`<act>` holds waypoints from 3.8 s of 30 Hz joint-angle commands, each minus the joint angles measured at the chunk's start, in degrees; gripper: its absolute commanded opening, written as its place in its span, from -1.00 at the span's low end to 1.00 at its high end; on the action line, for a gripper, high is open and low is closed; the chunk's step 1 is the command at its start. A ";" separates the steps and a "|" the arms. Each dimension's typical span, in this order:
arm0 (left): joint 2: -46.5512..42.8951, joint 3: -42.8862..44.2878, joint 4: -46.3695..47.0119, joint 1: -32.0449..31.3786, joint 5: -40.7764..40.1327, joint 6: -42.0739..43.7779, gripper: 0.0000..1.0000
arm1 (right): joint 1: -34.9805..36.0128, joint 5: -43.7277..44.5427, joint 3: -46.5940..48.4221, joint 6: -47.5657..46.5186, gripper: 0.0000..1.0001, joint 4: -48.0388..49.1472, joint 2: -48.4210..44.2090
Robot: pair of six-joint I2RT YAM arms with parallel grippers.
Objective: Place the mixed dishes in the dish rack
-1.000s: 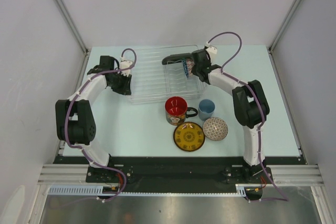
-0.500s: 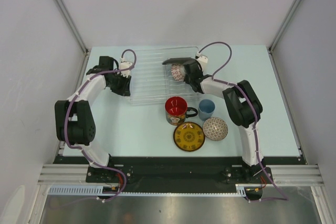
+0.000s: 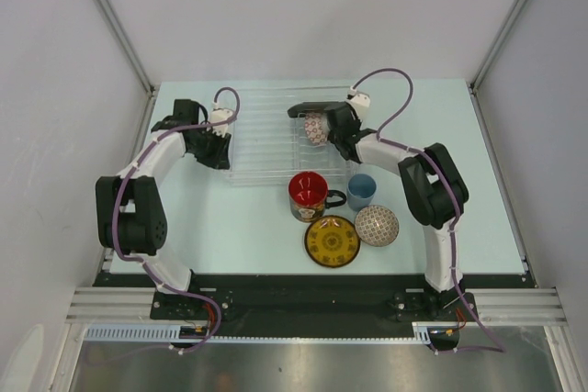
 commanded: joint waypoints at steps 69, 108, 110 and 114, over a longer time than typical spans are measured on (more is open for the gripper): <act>-3.17 -4.05 -4.74 -2.57 12.50 10.41 -0.52 | -6.91 -15.10 6.70 -3.64 -0.50 -24.16 -18.05; -3.17 -2.11 -5.89 -1.96 12.68 10.50 -0.53 | 16.39 14.60 2.21 -26.75 -0.48 -4.30 -5.49; -3.17 -2.29 -5.71 -1.95 12.59 10.50 -0.53 | 17.44 16.63 2.38 -28.16 -0.43 -2.37 -4.44; -2.91 -2.55 -5.62 -1.96 12.59 10.50 -0.53 | 19.02 23.81 4.13 -29.84 -0.38 -1.75 -1.89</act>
